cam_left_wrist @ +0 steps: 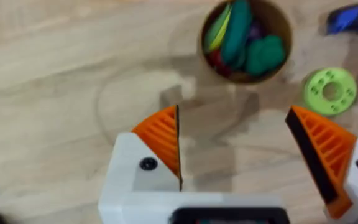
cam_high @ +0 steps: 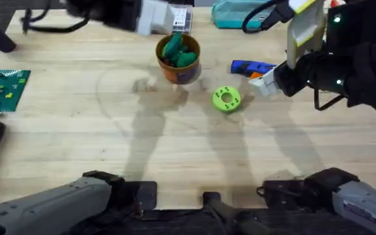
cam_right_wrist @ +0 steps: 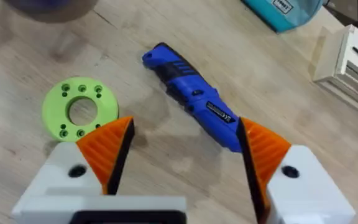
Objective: Pick up the gripper from the table and insert it into the empty holder that is missing its gripper. Then pick up a screw, insert it into the mounting hole, and use the screwdriver to tighten it. Finally, clean up the table by picking up the vegetable and placing it into the bucket.
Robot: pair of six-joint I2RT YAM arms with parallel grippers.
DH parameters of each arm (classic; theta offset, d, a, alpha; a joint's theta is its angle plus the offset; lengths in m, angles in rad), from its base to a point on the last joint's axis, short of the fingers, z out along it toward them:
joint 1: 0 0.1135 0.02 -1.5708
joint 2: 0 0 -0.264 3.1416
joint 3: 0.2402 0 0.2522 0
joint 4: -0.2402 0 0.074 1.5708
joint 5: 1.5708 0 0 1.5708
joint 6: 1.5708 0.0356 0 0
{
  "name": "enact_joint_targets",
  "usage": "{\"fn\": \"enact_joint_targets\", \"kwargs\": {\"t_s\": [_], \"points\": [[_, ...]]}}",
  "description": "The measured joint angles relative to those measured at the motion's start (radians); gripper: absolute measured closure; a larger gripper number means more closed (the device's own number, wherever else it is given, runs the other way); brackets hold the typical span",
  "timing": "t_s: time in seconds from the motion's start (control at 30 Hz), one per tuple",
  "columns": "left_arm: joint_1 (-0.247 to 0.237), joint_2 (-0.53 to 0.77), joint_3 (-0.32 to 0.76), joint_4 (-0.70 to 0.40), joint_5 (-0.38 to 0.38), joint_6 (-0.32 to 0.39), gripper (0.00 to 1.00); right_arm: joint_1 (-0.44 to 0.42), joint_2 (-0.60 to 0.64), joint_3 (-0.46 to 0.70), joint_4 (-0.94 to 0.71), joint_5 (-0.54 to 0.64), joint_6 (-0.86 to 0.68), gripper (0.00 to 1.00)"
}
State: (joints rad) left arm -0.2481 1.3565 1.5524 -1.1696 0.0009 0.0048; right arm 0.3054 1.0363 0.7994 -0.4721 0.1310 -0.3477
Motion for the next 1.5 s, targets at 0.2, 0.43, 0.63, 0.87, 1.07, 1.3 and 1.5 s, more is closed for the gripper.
{"fn": "enact_joint_targets", "kwargs": {"t_s": [0.2, 0.43, 0.63, 0.87, 1.07, 1.3, 1.5], "points": [[0.0, 0.005, 0.0, -0.102, -0.051, 0.004, 0.015, 0.0, 0.0, 0.0, 0.0, 0.0, 0.0, 0.023], [0.0, 0.027, 0.0, -0.11, -0.059, 0.004, 0.015, 0.0, 0.0, 0.0, 0.0, 0.0, 0.0, 0.023], [0.0, 0.026, 0.0, -0.11, -0.059, 0.004, 0.015, 0.0, 0.0, 0.0, 0.0, 0.0, 0.0, 0.023], [0.0, 0.026, 0.0, -0.11, -0.059, 0.004, 0.015, 0.0, 0.0, 0.0, 0.0, 0.0, 0.0, 0.023], [0.0, 0.026, 0.0, -0.11, -0.059, 0.004, 0.015, 0.0, 0.0, 0.0, 0.0, 0.0, 0.0, 0.023], [0.0, 0.026, 0.0, -0.11, -0.059, 0.004, 0.015, 0.0, 0.0, 0.0, 0.0, 0.0, 0.0, 0.023], [0.0, 0.026, 0.0, -0.11, -0.059, 0.004, 0.015, 0.0, 0.0, 0.0, 0.0, 0.0, 0.0, 0.023]]}}
